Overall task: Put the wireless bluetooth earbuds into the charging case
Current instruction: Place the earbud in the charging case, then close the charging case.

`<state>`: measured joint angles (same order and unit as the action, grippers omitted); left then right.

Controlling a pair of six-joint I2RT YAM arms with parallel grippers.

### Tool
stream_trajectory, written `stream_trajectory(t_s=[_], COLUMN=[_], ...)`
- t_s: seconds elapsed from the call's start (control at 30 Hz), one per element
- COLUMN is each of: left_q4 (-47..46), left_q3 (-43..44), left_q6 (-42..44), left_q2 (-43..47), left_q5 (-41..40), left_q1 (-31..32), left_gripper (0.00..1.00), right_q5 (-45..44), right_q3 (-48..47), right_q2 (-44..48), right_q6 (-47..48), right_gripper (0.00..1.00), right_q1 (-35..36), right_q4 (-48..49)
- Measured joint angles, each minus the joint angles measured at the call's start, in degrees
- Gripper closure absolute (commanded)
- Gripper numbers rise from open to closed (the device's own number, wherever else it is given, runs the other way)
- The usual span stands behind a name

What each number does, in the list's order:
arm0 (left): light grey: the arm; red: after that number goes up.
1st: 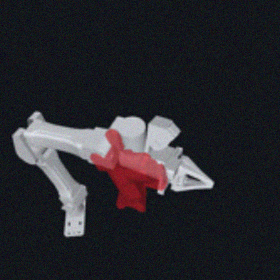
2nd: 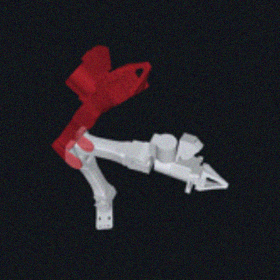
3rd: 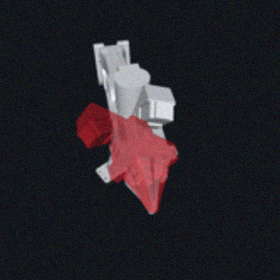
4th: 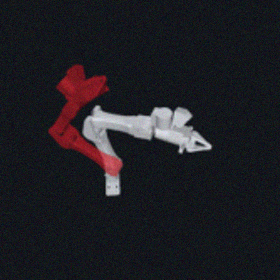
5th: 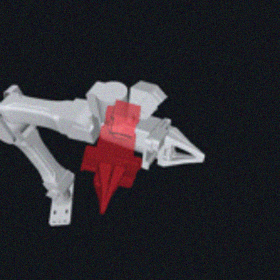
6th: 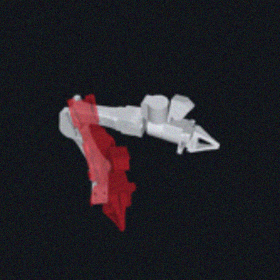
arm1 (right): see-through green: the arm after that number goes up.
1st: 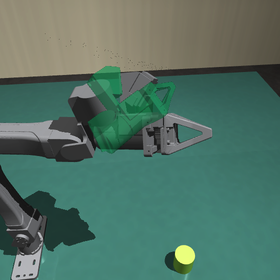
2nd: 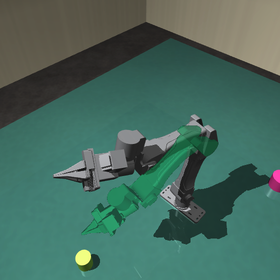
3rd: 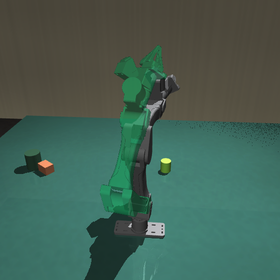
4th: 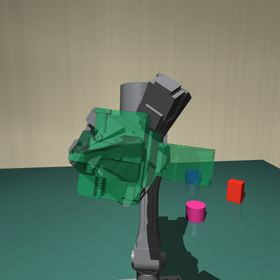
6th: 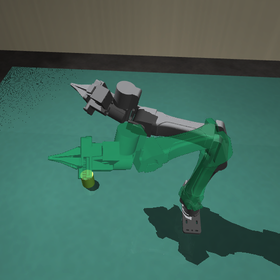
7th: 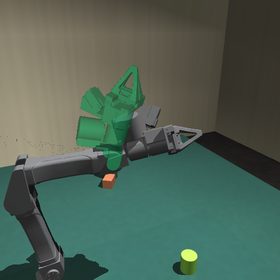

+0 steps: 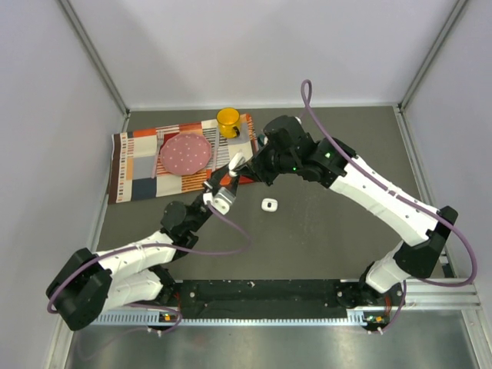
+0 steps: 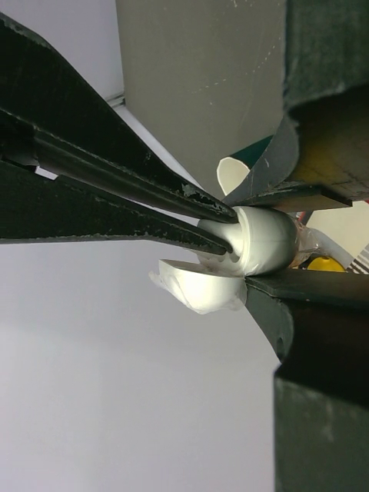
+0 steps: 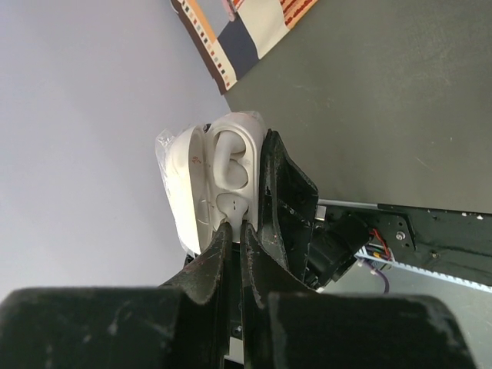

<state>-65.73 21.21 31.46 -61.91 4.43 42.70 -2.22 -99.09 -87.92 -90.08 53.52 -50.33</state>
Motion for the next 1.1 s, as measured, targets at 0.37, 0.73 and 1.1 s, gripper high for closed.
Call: stream_trajectory(t_s=[0.37,0.73,1.1], left_q4=[2.1,-1.0,-4.4], left_q3=[0.2,0.3,0.3], left_q6=[-0.4,-3.1,-9.6], left_q2=[-0.4,-0.3,-0.4], left_q5=[-0.1,0.0,-2.4], left_q1=[-0.2,0.2,0.5], left_gripper=[1.00,1.00,1.00], right_q5=[-0.2,-5.2,-9.2], right_q3=[-1.2,0.5,5.5], right_q2=[-1.9,1.3,8.9], right_q6=[1.7,5.7,12.1], right_gripper=[0.78,0.58,0.58], right_q1=[-0.1,0.1,0.1], right_q4=[0.0,0.5,8.2])
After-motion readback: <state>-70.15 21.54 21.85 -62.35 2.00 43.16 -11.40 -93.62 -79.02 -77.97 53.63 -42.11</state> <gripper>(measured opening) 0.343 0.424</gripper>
